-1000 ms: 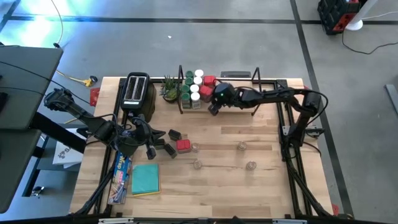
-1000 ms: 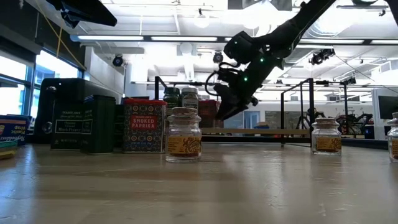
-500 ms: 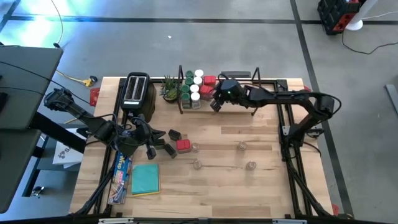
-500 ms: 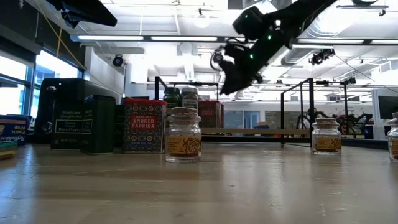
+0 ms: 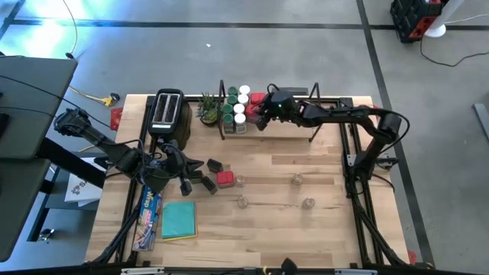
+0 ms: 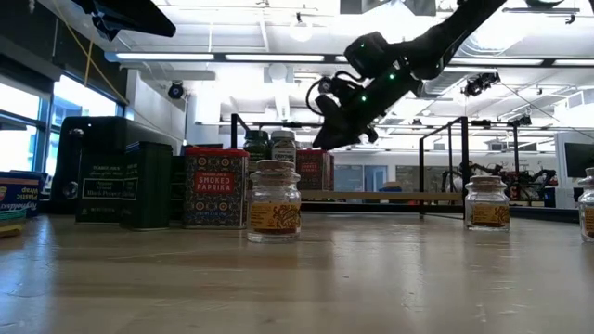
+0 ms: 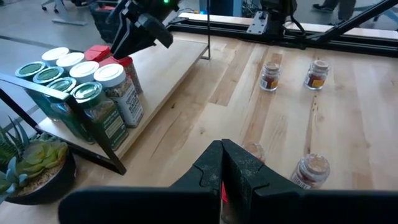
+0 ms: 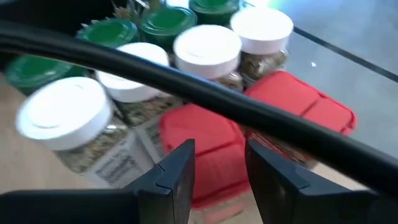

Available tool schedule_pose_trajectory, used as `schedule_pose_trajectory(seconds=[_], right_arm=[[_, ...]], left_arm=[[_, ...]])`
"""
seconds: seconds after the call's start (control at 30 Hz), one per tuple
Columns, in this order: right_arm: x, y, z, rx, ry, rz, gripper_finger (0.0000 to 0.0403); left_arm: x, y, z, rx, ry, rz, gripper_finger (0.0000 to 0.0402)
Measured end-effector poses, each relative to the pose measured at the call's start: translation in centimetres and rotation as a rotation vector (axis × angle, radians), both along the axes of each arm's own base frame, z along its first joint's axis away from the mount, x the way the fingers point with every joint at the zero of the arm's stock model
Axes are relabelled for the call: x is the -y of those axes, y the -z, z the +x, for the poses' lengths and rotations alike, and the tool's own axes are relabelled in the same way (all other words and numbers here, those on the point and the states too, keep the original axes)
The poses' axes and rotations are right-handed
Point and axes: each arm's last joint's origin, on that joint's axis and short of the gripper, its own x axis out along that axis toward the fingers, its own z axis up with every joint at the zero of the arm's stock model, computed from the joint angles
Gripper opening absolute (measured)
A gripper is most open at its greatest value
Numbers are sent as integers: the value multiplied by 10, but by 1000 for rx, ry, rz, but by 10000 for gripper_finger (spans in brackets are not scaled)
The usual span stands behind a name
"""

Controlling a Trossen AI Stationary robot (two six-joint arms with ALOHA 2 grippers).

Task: Shelf spices
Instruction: Put the bottom red seasoning can on the shelf aligned with the other red seasoning can

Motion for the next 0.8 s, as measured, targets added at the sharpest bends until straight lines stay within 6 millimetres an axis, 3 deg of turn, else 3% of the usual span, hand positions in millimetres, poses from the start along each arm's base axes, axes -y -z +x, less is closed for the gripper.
schedule_pose_trajectory(seconds=[0.8], right_arm=[[7,-2,-6,-125,-16,-161,133]], left_arm=[[0,0,0,2,-8,13,3]])
